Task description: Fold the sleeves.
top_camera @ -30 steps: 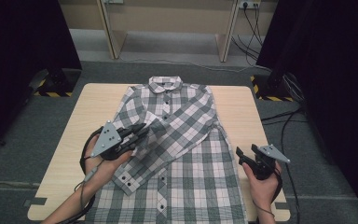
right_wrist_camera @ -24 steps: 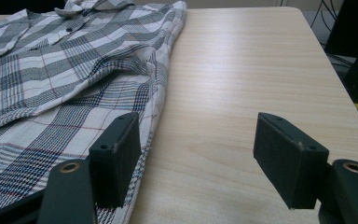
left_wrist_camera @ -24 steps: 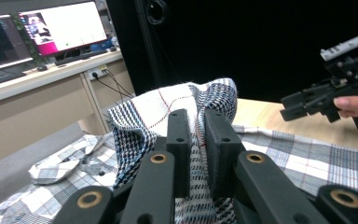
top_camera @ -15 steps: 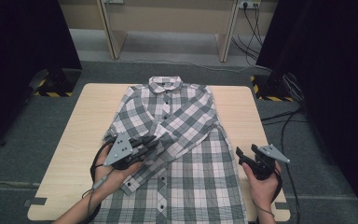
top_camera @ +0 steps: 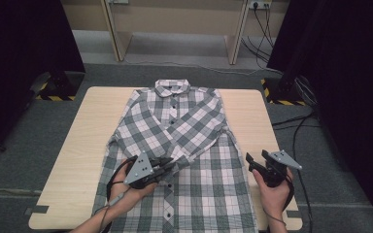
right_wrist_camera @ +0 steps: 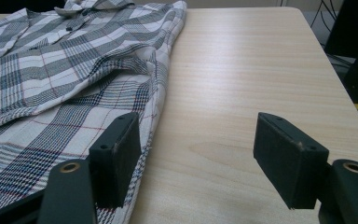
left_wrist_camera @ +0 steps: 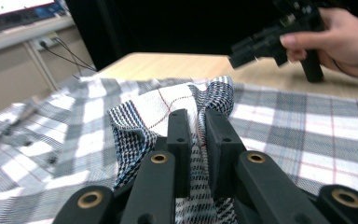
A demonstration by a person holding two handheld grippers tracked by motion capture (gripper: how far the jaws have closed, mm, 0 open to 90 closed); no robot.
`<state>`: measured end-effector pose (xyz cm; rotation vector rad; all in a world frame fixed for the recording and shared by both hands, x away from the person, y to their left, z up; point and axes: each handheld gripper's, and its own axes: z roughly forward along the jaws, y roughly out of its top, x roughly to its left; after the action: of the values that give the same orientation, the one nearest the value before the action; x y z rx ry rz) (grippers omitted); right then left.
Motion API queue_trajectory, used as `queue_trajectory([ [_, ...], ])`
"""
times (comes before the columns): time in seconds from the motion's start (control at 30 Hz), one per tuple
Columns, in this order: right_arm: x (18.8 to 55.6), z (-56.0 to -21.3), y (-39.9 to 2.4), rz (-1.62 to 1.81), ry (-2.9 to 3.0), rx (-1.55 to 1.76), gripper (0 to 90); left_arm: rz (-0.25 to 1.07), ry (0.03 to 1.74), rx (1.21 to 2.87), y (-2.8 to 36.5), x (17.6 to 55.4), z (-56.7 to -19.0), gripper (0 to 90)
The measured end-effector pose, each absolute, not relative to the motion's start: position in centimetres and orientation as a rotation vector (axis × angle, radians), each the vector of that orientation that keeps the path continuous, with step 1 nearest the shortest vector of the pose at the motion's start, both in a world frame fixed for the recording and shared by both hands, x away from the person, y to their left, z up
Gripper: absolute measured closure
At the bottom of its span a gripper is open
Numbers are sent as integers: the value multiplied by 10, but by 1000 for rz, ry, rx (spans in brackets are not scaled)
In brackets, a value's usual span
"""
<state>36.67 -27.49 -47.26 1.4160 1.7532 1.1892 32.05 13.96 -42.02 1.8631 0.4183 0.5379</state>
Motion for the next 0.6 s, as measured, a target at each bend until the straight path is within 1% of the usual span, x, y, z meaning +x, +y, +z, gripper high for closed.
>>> queue_trajectory([
  [0.27, 367, -473, -275, 1189, 1753, 1415, 325, 465, 390, 1948, 126, 312, -444, 803],
  [0.43, 367, -473, -275, 1189, 1753, 1416, 325, 437, 375, 1972, 123, 309, -448, 800],
  [0.6, 367, -473, -274, 1187, 1754, 1418, 324, 407, 370, 1968, 124, 305, -443, 787],
])
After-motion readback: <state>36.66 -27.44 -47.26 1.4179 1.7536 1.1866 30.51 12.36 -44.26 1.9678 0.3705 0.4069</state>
